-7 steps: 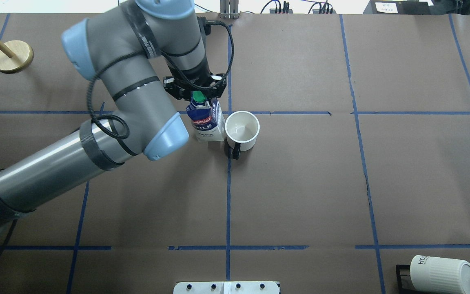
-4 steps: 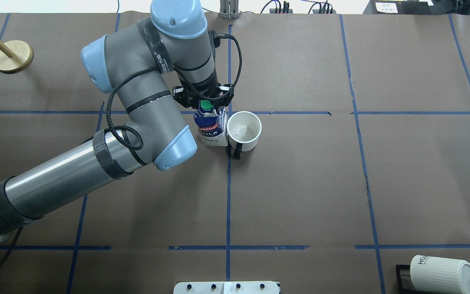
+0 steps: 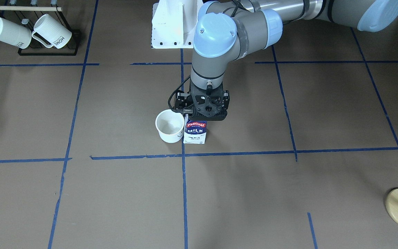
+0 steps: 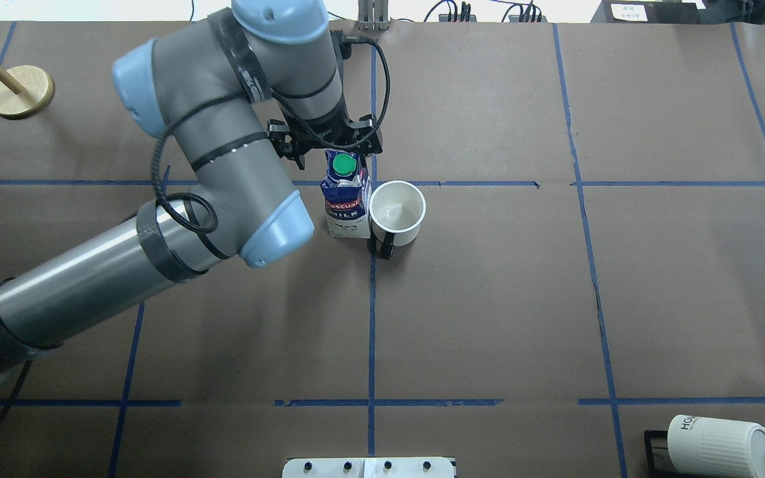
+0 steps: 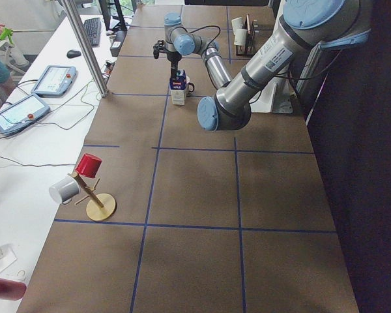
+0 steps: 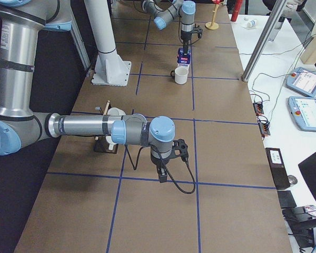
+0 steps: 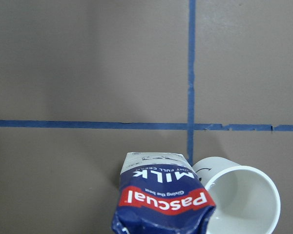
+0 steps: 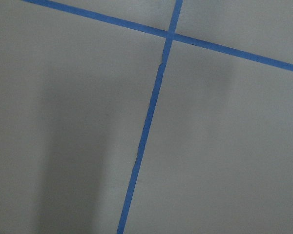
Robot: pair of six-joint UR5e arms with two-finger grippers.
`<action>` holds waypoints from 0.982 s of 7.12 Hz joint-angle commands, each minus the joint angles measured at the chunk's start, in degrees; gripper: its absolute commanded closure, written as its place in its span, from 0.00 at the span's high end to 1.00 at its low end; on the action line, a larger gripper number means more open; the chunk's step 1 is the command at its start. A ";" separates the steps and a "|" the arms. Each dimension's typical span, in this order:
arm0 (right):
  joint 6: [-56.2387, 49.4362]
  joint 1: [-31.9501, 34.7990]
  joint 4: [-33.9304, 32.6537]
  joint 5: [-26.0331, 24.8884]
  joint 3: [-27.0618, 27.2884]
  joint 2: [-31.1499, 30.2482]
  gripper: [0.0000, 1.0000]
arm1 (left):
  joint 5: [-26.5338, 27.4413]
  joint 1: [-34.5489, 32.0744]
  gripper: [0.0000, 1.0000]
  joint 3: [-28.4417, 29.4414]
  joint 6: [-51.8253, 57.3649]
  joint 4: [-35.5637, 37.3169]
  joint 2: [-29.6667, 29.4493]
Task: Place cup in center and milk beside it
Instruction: 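Open the left gripper and withdraw it away from the carton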
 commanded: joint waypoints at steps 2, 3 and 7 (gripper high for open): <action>1.39 0.00 0.00 0.78 -0.06 -0.40 1.00 | -7.38 -8.75 1.00 -8.33 14.76 12.11 4.14; 1.84 0.00 0.09 0.71 0.03 -0.32 1.00 | -7.73 -12.26 1.00 -13.16 22.57 12.33 10.79; 3.16 -0.09 0.18 0.70 0.03 0.03 1.00 | -15.02 -31.15 1.00 -18.30 61.49 11.63 35.50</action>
